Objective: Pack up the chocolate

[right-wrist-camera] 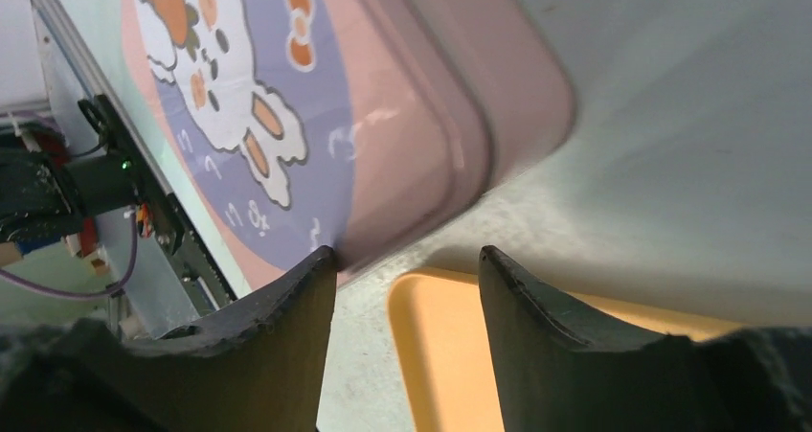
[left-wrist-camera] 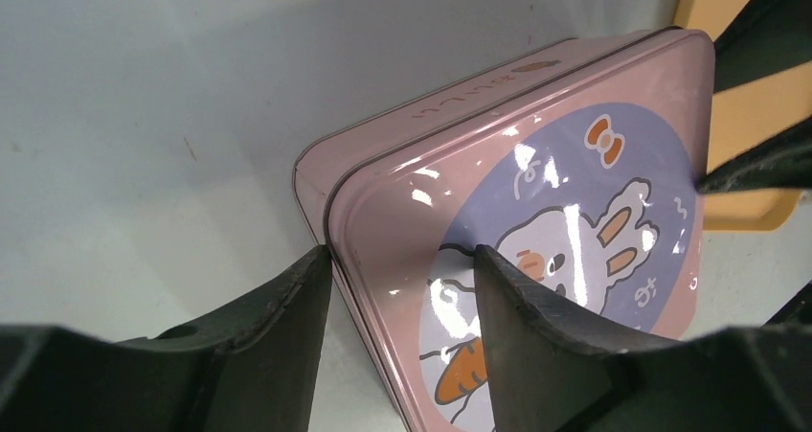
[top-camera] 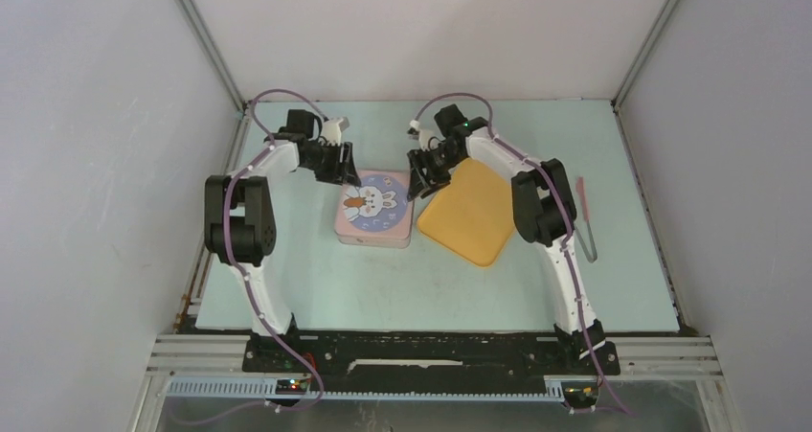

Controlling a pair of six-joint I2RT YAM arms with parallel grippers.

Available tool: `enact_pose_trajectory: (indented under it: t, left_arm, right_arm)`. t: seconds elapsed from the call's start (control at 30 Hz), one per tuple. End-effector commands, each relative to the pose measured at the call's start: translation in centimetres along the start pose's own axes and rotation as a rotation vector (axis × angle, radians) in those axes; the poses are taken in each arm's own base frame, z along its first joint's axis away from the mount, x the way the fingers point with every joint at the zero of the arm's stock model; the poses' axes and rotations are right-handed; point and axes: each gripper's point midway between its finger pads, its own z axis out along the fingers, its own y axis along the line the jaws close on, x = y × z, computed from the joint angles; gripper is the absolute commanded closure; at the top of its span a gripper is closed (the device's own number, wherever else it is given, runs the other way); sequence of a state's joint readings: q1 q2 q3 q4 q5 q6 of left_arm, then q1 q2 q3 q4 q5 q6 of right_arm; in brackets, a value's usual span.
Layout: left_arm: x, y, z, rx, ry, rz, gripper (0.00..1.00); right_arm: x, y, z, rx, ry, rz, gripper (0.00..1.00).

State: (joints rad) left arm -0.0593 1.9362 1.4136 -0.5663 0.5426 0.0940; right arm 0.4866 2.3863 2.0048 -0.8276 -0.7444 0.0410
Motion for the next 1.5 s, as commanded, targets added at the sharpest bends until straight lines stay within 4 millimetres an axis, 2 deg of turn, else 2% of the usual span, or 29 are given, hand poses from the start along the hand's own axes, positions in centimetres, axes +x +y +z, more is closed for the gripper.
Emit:
enact_pose_trajectory:
  t: [0.0, 0.13, 0.4, 0.53, 0.67, 0.83, 0.93, 1.03, 1.13, 1.3, 1.37, 1.47]
  left_arm:
    - [-1.3, -0.1, 1.3, 0.008, -0.015, 0.011, 0.41]
    - [-1.4, -0.1, 1.6, 0.013, -0.005, 0.004, 0.42]
    - [-0.9, -0.8, 1.8, 0.026, 0.009, 0.012, 0.43]
    - [-1.3, -0.8, 1.4, 0.009, -0.004, 0.023, 0.41]
    - [-1.9, -0.8, 1.0, 0.002, -0.024, 0.038, 0.40]
    - [-1.5, -1.1, 1.6, 0.027, -0.015, 0.016, 0.41]
    - [-1.2, -1.1, 1.9, 0.028, -0.007, 0.012, 0.41]
    - [-1.1, -1.0, 2.0, 0.029, -0.007, 0.013, 0.41]
    - [-1.2, -1.2, 2.0, 0.036, -0.008, 0.012, 0.42]
    - [-1.0, -1.3, 2.2, 0.040, -0.003, 0.011, 0.42]
    - [-0.9, -1.3, 2.2, 0.040, -0.003, 0.010, 0.42]
    - [-0.8, -1.2, 2.2, 0.039, 0.000, 0.010, 0.42]
  right_arm:
    - [-3.4, -4.1, -3.6, 0.129, -0.115, -0.018, 0.41]
    - [-5.0, -4.8, -3.8, 0.061, -0.146, -0.010, 0.40]
    - [-7.1, -2.8, -2.9, -0.107, -0.192, -0.050, 0.36]
    - [-6.3, -1.6, -2.2, -0.175, -0.167, -0.045, 0.36]
    - [-5.2, -1.4, -1.1, -0.191, -0.138, -0.031, 0.37]
    - [-4.0, -0.9, -0.1, -0.230, -0.105, -0.013, 0.40]
    - [-3.9, 0.5, -0.5, -0.311, -0.109, -0.015, 0.40]
    - [-3.8, 2.6, -1.4, -0.471, -0.112, -0.001, 0.38]
    - [-4.1, 3.9, -1.9, -0.588, -0.110, 0.037, 0.31]
    - [-4.0, 3.8, -0.9, -0.566, -0.105, 0.056, 0.31]
    - [-3.7, 3.1, -0.1, -0.516, -0.103, 0.070, 0.38]
    - [-2.8, 2.4, 0.7, -0.457, -0.081, 0.092, 0.42]
